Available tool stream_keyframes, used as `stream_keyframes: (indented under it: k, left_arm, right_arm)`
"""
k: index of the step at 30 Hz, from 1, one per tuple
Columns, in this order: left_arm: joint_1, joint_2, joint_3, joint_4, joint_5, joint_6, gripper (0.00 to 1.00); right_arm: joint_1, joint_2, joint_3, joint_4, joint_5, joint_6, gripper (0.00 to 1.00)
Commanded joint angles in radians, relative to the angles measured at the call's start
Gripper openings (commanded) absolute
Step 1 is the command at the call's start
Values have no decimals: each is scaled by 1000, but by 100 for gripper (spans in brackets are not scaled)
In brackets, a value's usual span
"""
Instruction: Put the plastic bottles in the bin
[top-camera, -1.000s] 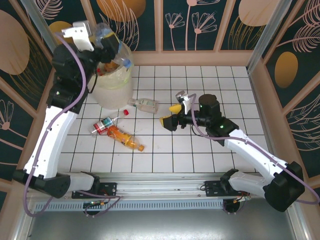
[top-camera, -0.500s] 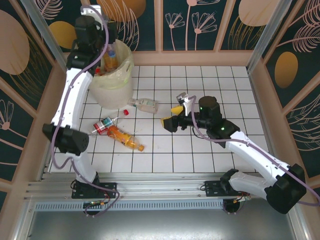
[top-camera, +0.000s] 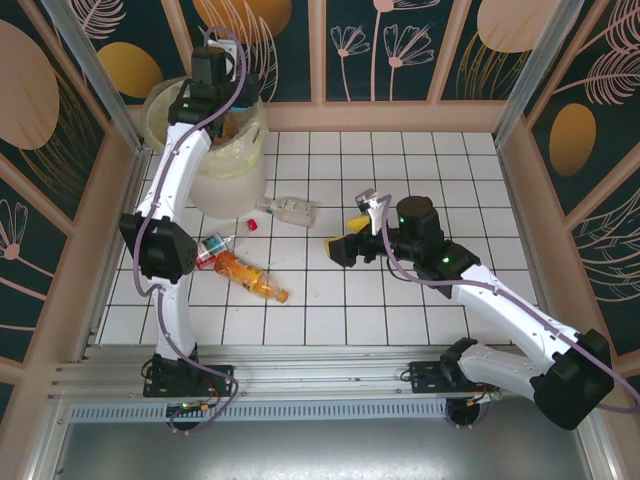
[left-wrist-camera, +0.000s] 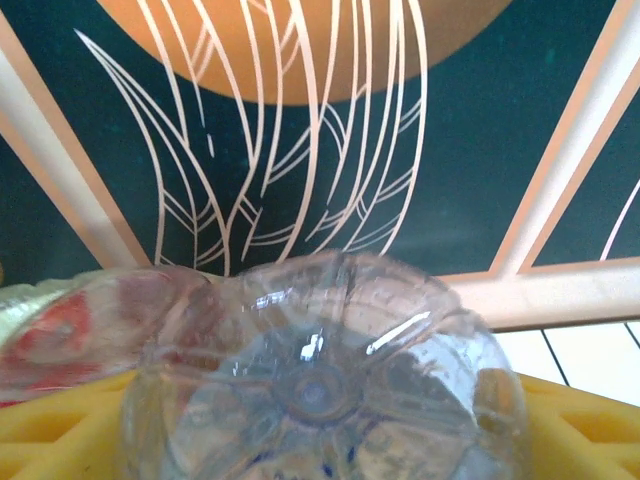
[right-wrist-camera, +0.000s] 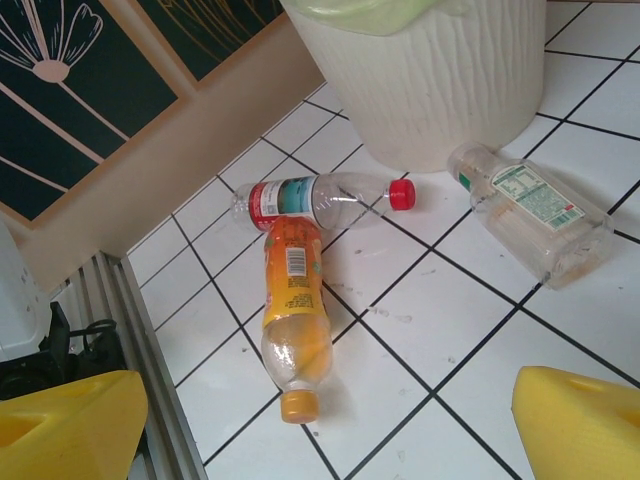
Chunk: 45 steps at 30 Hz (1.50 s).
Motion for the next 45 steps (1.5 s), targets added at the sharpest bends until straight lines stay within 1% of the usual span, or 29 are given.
stream_keyframes:
  k: [1,8,12,16,19,22,23,25,29,31,33,36,39,45]
  left_arm:
    - [5,23,10,-27,5,-5,81]
    - [6,-24,11,-17,19,-19,92]
    - [7,-79,18,-14,31,-38,99]
    - [6,-158,4,-14,47,-67,99]
    - [6,-242,-64,-5,52,-87,99]
    - [7,-353,-202,13,84,-117,99]
    - [6,-400,-274,31,115,-135,99]
    - [6,-511,-432,90,195,-172,99]
    - [6,-721,-803,289,380,-288,99]
    - [6,-800,-951,362,454,-346,98]
    - [6,-869,-1096,428,518,-414,99]
    - [4,-955,-1275,499,568,-496,99]
    - [5,-1033,-1422,522,578,-532,99]
    - [5,-1144,-1600,544,590,-558,99]
  right_arm:
    - [8,-9,-16,13,6,-5,95]
    - [8,15,-18,30,6,-5,95]
    - [7,44,-19,39,34,-26,95]
    - [7,94,-10,57,52,-63,95]
    - [8,146,9,69,43,-100,94]
    - [8,196,31,78,40,-149,94]
    - [6,218,44,72,45,-166,94]
    - [5,272,87,37,50,-205,94]
    - [6,414,202,-58,104,-279,94]
    - [3,471,238,-65,131,-308,94]
    - [-11,536,281,-73,129,-336,94]
    - [-21,633,367,-113,128,-376,94]
    - [-21,719,451,-141,137,-411,93]
    - [-27,895,610,-177,182,-465,93]
